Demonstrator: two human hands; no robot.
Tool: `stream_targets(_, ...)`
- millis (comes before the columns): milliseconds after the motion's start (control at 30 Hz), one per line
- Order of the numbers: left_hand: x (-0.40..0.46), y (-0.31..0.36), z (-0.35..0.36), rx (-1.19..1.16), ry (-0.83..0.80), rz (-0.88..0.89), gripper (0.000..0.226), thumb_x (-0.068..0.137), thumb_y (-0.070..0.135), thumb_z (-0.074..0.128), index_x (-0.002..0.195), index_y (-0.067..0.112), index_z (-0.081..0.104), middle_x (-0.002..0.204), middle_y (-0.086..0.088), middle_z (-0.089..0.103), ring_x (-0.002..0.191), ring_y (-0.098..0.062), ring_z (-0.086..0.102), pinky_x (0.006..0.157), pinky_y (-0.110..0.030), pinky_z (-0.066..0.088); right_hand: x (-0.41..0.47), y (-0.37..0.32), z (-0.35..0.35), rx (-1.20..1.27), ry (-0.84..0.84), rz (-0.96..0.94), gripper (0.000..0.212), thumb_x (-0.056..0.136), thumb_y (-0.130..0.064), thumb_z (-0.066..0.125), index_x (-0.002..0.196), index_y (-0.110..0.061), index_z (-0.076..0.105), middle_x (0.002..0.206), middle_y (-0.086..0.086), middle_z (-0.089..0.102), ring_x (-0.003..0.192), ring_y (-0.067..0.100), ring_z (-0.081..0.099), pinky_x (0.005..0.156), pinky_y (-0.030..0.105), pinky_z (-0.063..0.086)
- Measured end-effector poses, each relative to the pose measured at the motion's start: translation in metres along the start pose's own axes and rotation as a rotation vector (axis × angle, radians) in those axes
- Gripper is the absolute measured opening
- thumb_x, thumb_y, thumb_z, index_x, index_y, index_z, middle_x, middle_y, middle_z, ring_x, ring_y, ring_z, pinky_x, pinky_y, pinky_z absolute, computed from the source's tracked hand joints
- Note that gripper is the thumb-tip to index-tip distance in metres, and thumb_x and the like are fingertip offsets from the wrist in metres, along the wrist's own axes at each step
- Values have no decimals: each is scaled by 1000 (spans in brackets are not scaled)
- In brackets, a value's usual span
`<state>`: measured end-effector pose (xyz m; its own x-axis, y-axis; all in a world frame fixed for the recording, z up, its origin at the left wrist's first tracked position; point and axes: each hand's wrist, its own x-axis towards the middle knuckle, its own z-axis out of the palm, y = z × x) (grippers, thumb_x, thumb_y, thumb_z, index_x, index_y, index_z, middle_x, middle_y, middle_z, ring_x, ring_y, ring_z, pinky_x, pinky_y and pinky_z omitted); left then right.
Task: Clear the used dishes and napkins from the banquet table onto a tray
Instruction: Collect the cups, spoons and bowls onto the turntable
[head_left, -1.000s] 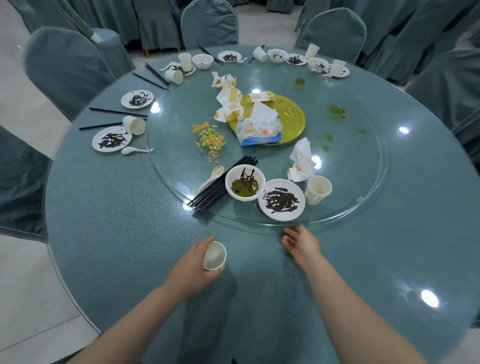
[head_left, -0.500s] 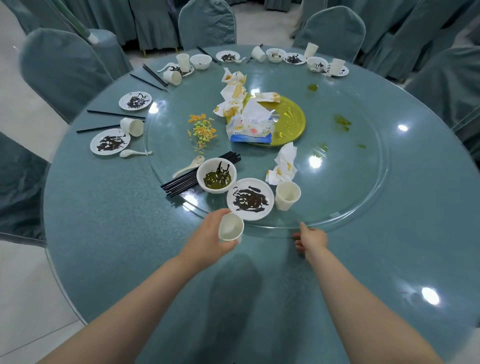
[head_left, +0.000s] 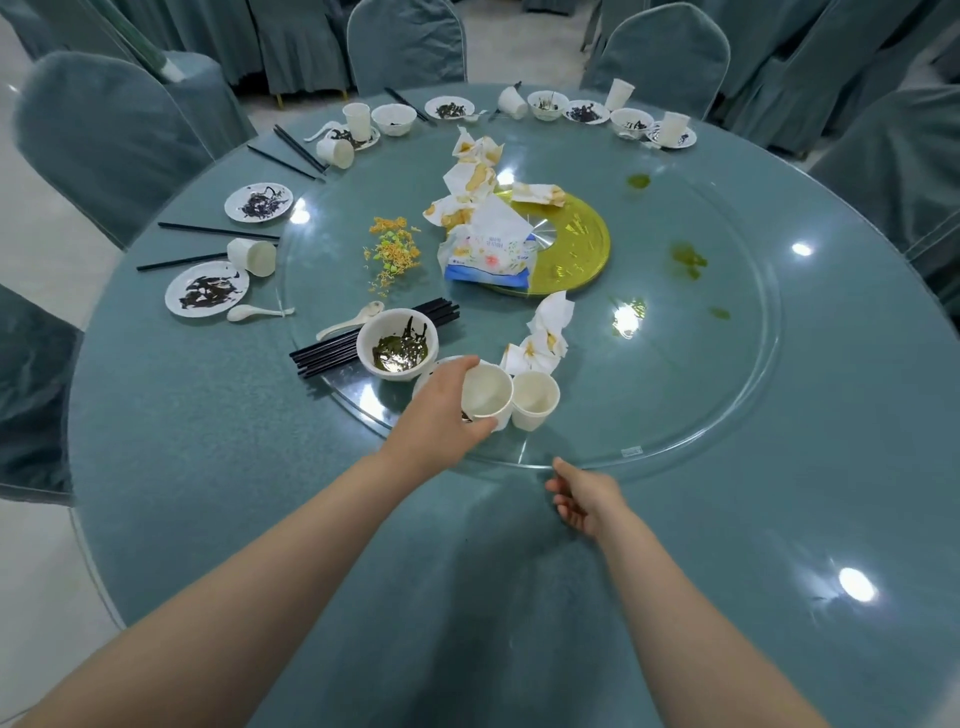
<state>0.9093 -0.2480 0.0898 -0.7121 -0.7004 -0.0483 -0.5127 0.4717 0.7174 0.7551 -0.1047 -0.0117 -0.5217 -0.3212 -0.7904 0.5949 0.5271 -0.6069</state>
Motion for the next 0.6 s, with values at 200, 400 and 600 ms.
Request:
stream_targets(200, 37, 14, 1, 78, -14, 67, 72, 83, 29, 71, 145, 17, 36, 144, -2, 38, 130, -17, 40, 105, -27, 32, -3, 1, 2, -9, 1, -34, 26, 92, -28, 65, 75, -9, 59, 64, 5, 62, 47, 12, 47, 37, 16, 41)
stream_targets(400, 50, 18, 18, 107, -64, 95, 71, 85, 33, 69, 147, 22, 34, 146, 3, 36, 126, -16, 44, 90, -23, 33, -4, 2, -1, -30, 3, -43, 27, 94, -31, 61, 78, -9, 59, 65, 6, 61, 46, 13, 47, 39, 18, 42)
stream_targets(600, 61, 24, 31, 6, -61, 130, 71, 86, 30, 69, 147, 21, 34, 145, 4, 36, 122, -14, 45, 95, -25, 37, 0, 2, -9, -41, -19, -25, 25, 94, -36, 59, 88, -12, 61, 67, 2, 61, 48, 12, 46, 43, 19, 43)
